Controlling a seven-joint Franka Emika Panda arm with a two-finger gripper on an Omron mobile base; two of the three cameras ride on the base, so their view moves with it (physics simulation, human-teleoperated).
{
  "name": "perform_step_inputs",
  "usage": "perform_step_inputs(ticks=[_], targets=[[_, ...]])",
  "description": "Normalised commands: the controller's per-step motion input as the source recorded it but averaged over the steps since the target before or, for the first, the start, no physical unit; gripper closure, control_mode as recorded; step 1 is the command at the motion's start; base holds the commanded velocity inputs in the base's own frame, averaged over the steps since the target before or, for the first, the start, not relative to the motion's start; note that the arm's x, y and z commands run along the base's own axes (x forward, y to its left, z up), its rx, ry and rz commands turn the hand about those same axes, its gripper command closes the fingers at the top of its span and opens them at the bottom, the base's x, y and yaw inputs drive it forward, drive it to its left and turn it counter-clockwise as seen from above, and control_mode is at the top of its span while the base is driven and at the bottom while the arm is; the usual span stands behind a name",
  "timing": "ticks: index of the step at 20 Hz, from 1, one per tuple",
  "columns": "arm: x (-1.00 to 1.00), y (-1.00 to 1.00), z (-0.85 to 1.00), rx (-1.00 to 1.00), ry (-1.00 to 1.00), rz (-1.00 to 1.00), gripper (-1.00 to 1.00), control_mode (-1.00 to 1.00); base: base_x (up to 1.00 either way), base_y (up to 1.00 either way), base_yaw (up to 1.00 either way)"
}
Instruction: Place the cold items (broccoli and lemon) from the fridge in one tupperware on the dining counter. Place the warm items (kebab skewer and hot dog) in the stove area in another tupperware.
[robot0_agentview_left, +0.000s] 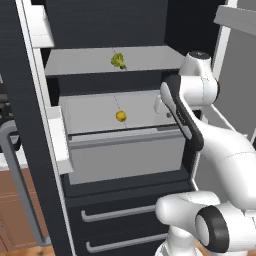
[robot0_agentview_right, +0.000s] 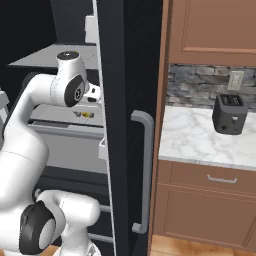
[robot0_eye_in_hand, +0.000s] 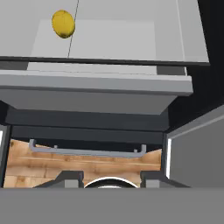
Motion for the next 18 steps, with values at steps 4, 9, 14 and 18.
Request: perform_step_inputs(ticks=[4, 9, 14, 18], targets=[[-0.01, 0.46, 0.0, 0.0, -0.07, 0.0, -1.0, -1.0, 0.0, 0.0, 0.0], [0.25, 0.95, 0.13, -0.02, -0.34, 0.0, -1.0, -1.0, 0.0, 0.0, 0.0], [0.61, 0.51, 0.71, 0.0, -0.34, 0.05, -1.0, -1.0, 0.0, 0.0, 0.0], [0.32, -0.06, 0.71, 0.01, -0.18, 0.04, -1.0, -1.0, 0.0, 0.0, 0.0]])
